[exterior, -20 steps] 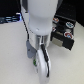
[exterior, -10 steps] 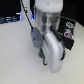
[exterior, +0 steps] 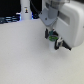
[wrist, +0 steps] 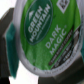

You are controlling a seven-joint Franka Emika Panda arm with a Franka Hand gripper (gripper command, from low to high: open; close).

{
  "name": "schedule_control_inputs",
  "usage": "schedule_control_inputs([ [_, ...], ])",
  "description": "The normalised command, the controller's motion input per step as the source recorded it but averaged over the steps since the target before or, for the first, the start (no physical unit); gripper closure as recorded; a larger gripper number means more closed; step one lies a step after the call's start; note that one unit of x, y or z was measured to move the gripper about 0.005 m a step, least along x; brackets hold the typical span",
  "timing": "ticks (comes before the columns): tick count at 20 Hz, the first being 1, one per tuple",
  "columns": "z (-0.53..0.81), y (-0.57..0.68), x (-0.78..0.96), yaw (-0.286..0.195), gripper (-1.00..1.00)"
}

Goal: Open the kcup holder, insert the kcup into the holder, and close the kcup holder

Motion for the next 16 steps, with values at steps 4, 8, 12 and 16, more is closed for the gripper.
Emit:
schedule_control_inputs([
  [4, 0.42, 0.43, -0.24, 0.121, 1.00],
  [8, 0.40, 0.47, -0.29, 0.104, 1.00],
  [12, 0.39, 0.46, -0.28, 0.111, 1.00],
  [16, 0.36, 0.43, -0.31, 0.111, 1.00],
])
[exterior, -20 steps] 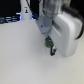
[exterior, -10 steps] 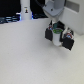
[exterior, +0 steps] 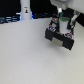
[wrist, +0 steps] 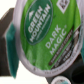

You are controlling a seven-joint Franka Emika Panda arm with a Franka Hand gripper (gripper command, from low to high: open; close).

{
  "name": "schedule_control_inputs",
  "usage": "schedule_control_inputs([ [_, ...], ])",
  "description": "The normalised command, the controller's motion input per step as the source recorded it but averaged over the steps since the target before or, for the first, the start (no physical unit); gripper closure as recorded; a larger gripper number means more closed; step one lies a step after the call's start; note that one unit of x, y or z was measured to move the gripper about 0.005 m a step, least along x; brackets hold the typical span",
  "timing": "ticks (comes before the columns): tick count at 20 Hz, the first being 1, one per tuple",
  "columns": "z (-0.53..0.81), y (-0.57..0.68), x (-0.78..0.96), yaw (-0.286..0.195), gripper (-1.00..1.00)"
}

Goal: Open the kcup holder, insert the kcup into the holder, and close the kcup holder

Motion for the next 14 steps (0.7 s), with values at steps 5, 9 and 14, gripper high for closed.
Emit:
schedule_control_inputs([
  [5, 0.16, 0.39, -0.38, 0.109, 1.00],
  [9, 0.03, 0.37, -0.38, 0.108, 1.00],
  [14, -0.01, 0.35, -0.39, 0.111, 1.00],
])
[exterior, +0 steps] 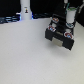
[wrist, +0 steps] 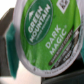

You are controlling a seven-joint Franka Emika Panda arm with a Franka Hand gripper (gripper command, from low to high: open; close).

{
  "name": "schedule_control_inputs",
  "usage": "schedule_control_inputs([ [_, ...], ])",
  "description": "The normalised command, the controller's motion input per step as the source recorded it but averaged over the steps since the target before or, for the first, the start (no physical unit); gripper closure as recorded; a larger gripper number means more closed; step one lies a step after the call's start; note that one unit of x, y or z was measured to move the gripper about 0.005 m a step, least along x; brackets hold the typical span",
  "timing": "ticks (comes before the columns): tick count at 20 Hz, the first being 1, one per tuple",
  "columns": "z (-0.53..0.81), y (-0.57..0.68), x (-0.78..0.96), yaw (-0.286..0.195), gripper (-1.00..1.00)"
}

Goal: Open the kcup holder, insert the kcup into the holder, and close the kcup holder

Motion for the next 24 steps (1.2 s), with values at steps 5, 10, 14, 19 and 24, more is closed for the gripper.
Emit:
schedule_control_inputs([
  [5, -0.05, 0.28, -0.40, 0.105, 1.00],
  [10, -0.10, 0.17, -0.36, 0.091, 1.00],
  [14, 0.00, -0.20, -0.07, -0.014, 1.00],
  [19, 0.00, -0.55, -0.15, -0.042, 1.00],
  [24, -0.01, -0.41, -0.15, -0.023, 1.00],
])
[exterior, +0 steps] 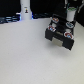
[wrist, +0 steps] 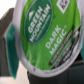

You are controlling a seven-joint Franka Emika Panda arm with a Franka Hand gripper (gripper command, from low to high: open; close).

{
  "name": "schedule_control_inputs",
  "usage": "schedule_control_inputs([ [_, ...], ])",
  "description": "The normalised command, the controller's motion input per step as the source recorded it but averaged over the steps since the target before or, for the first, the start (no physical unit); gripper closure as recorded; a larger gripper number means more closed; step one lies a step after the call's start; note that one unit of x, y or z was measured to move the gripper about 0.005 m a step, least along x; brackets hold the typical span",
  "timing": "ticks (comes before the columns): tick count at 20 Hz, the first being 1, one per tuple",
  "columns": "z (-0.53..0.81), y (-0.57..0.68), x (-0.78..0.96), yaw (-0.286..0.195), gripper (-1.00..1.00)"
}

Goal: Open the kcup holder, insert the kcup into the holder, and close the kcup holder

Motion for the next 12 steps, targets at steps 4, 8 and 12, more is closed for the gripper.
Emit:
schedule_control_inputs([
  [4, -0.16, 0.11, -0.36, 0.086, 1.00],
  [8, -0.15, 0.01, -0.28, 0.048, 1.00],
  [12, -0.03, -0.26, -0.13, -0.030, 1.00],
])
